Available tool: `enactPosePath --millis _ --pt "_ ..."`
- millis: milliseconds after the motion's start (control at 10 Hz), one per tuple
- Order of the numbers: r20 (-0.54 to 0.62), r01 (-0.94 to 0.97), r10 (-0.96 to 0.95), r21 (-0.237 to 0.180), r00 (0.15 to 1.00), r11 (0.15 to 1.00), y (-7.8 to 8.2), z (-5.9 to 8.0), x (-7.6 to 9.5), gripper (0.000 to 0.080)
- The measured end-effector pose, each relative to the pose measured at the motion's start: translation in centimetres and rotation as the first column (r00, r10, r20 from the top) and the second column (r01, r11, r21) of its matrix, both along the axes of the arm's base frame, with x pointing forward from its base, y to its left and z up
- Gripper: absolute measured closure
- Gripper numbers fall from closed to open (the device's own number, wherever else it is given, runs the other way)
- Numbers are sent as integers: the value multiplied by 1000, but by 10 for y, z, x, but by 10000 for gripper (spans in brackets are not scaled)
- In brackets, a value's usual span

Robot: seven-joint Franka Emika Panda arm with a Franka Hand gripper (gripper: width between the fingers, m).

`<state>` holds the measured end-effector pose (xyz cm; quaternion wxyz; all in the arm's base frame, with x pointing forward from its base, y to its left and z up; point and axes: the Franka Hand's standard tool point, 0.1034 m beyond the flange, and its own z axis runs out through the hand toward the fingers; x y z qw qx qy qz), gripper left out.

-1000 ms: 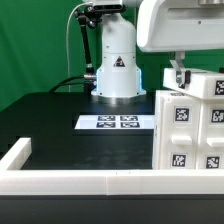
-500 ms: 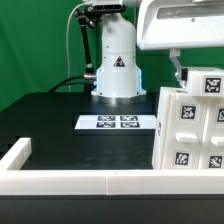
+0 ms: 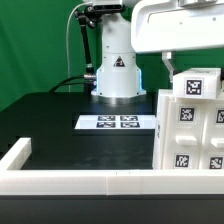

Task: Assemble cabinet

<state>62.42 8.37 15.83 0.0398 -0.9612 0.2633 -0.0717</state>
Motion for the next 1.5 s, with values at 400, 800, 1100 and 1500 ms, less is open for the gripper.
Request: enactPosePath --millis 400,800,1100,1500 --pt "-11 221 -220 38 975 975 -4 1 1 236" --pt "-35 503 -502 88 864 860 -10 -2 -2 236" --pt "-61 692 -691 123 720 711 -13 -3 -3 236" --pt "-129 889 -884 155 450 430 -14 -2 -5 236"
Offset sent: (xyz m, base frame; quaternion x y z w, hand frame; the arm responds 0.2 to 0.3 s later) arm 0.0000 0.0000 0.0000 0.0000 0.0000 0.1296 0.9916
